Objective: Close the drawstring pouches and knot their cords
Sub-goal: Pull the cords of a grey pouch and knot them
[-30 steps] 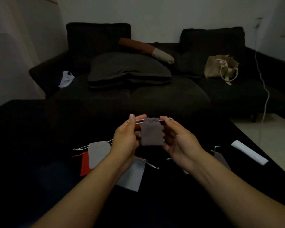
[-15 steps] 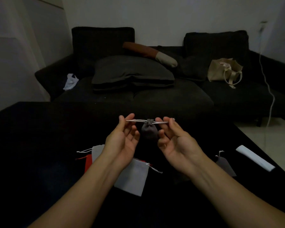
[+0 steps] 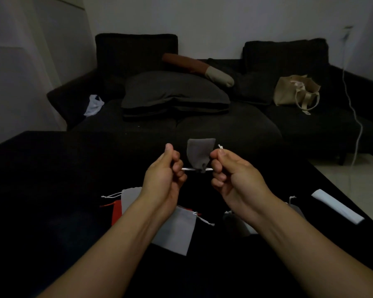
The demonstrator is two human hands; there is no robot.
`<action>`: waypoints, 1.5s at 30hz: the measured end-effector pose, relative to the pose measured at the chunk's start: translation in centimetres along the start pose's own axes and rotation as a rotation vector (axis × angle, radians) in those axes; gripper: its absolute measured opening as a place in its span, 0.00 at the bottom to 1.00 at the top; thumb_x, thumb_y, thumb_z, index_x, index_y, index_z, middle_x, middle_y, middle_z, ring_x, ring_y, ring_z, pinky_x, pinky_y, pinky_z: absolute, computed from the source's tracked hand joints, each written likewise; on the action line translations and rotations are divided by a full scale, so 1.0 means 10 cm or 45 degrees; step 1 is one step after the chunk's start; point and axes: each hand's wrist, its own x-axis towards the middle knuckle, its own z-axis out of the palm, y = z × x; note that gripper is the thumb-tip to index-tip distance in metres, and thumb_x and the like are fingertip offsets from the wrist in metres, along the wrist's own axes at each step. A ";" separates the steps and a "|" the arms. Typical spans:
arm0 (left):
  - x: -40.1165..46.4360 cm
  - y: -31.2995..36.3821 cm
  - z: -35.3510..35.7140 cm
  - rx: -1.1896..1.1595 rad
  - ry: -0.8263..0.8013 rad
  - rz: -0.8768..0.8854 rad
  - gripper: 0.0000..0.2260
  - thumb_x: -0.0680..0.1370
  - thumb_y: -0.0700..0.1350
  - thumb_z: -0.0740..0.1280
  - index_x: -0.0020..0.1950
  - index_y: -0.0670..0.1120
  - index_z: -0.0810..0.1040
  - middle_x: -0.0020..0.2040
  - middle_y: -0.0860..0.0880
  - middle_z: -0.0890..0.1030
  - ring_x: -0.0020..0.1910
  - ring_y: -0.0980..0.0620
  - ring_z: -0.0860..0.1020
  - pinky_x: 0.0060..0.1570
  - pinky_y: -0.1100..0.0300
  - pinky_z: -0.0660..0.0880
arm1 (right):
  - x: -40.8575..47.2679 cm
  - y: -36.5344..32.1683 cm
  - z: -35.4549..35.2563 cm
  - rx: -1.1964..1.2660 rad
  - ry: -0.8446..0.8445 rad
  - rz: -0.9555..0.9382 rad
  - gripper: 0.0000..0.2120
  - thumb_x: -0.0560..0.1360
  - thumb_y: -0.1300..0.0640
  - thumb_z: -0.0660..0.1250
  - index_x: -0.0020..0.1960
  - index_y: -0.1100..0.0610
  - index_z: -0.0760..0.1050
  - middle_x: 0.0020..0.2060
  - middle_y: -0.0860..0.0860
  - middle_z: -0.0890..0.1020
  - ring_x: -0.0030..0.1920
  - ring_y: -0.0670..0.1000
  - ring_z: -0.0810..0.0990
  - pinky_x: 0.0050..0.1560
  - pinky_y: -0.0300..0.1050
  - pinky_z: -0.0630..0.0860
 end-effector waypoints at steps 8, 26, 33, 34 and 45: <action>-0.07 -0.06 0.02 0.188 -0.276 0.072 0.15 0.72 0.46 0.71 0.59 0.49 0.81 0.54 0.50 0.86 0.53 0.56 0.83 0.48 0.65 0.77 | -0.03 0.02 -0.05 0.330 0.112 0.182 0.09 0.82 0.57 0.59 0.48 0.57 0.76 0.31 0.51 0.76 0.30 0.46 0.75 0.32 0.37 0.75; -0.05 -0.10 -0.08 0.805 -0.276 0.549 0.06 0.74 0.37 0.72 0.48 0.45 0.86 0.40 0.50 0.87 0.36 0.56 0.83 0.35 0.65 0.78 | -0.04 -0.06 -0.06 0.689 0.278 0.362 0.08 0.82 0.59 0.61 0.49 0.62 0.76 0.33 0.56 0.85 0.26 0.45 0.81 0.26 0.34 0.77; -0.09 -0.06 0.01 0.324 -0.191 0.159 0.10 0.68 0.49 0.71 0.43 0.43 0.84 0.35 0.49 0.84 0.29 0.59 0.79 0.28 0.67 0.73 | -0.09 0.00 0.02 0.597 0.146 0.417 0.08 0.80 0.56 0.63 0.47 0.59 0.78 0.31 0.52 0.79 0.25 0.44 0.78 0.25 0.33 0.76; -0.10 -0.06 0.01 0.255 -0.215 0.085 0.11 0.67 0.50 0.71 0.42 0.44 0.84 0.38 0.47 0.85 0.32 0.57 0.81 0.31 0.66 0.75 | -0.10 0.01 0.03 0.573 0.119 0.415 0.09 0.80 0.56 0.63 0.47 0.59 0.78 0.31 0.52 0.79 0.25 0.44 0.78 0.25 0.34 0.76; -0.09 0.04 -0.02 0.172 -0.505 -0.142 0.12 0.76 0.47 0.65 0.50 0.42 0.84 0.34 0.52 0.77 0.27 0.60 0.71 0.25 0.70 0.64 | -0.05 0.00 -0.06 0.075 0.125 0.157 0.07 0.73 0.52 0.69 0.43 0.55 0.81 0.33 0.50 0.78 0.29 0.44 0.73 0.25 0.34 0.68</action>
